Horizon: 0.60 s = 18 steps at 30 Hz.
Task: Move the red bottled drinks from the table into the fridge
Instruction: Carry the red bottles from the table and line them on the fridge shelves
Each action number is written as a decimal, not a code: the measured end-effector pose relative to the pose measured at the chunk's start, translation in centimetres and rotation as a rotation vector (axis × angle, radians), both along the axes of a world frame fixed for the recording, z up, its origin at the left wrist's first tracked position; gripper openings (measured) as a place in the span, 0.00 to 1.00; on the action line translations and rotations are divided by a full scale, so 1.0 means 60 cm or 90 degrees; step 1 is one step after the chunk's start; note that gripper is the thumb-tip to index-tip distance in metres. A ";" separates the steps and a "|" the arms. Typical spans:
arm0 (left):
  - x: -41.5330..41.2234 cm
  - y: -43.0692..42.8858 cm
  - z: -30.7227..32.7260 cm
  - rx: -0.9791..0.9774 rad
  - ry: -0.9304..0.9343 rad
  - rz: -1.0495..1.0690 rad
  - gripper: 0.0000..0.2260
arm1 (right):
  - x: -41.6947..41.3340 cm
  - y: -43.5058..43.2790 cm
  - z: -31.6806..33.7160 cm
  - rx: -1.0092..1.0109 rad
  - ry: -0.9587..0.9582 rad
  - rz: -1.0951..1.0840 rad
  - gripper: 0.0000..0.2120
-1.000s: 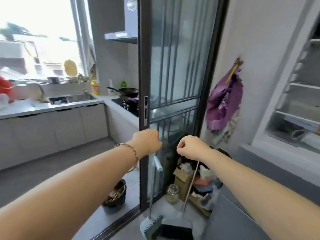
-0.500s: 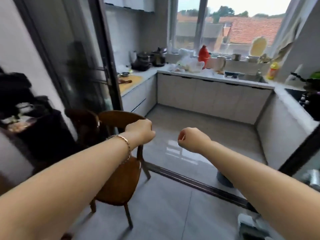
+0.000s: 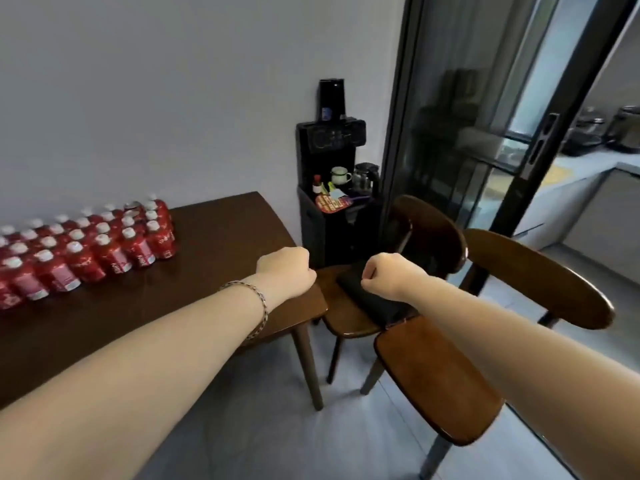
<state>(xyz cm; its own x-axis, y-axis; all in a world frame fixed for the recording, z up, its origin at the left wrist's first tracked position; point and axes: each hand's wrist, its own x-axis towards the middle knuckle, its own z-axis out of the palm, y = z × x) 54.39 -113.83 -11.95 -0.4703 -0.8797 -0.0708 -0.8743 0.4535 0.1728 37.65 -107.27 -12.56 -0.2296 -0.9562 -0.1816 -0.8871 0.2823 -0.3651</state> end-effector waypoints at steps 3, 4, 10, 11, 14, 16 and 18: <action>0.102 -0.076 -0.024 -0.006 0.008 0.090 0.08 | 0.087 -0.105 -0.029 -0.005 -0.022 0.047 0.11; 0.137 -0.106 -0.035 -0.007 0.010 0.122 0.08 | 0.121 -0.145 -0.042 -0.001 -0.030 0.071 0.11; 0.241 -0.243 -0.074 0.030 0.005 0.254 0.09 | 0.229 -0.322 -0.089 0.025 -0.043 0.207 0.11; 0.253 -0.271 -0.077 0.027 0.010 0.275 0.09 | 0.242 -0.359 -0.091 0.026 -0.039 0.227 0.11; 0.289 -0.346 -0.082 0.011 0.044 0.348 0.09 | 0.275 -0.460 -0.093 0.034 -0.028 0.271 0.11; 0.312 -0.381 -0.082 0.004 0.059 0.391 0.08 | 0.296 -0.510 -0.094 0.047 -0.013 0.299 0.12; 0.342 -0.420 -0.090 -0.006 0.088 0.436 0.07 | 0.320 -0.569 -0.100 0.054 -0.002 0.328 0.13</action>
